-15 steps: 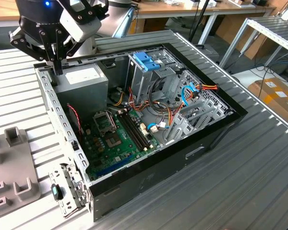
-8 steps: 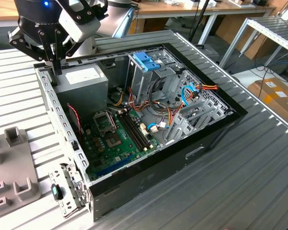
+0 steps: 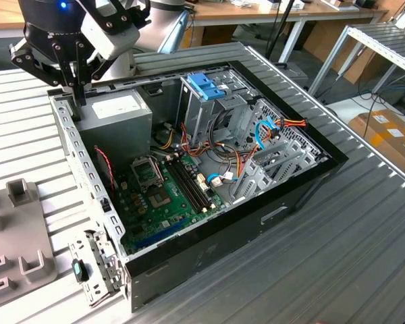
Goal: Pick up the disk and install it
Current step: 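Reach for the disk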
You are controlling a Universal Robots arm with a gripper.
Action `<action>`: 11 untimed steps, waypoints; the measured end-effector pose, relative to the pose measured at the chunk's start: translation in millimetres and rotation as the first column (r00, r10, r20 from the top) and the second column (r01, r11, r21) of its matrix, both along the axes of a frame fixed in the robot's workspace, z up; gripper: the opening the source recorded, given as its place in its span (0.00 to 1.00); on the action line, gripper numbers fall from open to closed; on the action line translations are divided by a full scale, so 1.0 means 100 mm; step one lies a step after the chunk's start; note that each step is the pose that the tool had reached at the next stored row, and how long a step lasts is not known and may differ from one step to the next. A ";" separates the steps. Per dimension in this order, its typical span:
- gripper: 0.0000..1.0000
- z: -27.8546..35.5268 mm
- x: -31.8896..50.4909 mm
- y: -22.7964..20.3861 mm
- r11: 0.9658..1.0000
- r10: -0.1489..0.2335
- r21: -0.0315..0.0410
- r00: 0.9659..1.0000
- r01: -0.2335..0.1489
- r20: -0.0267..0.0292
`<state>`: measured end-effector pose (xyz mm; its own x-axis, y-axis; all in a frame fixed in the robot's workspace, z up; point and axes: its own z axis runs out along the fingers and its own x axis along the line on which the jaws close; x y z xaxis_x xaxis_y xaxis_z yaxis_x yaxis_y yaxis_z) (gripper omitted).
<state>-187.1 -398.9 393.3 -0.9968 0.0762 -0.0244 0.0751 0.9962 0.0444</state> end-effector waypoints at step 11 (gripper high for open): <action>0.11 0.000 -0.029 0.000 1.000 0.000 0.000 1.000 0.000 0.000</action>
<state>-190.1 -398.9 393.3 -0.9968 0.0762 -0.0245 0.0751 0.9962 0.0444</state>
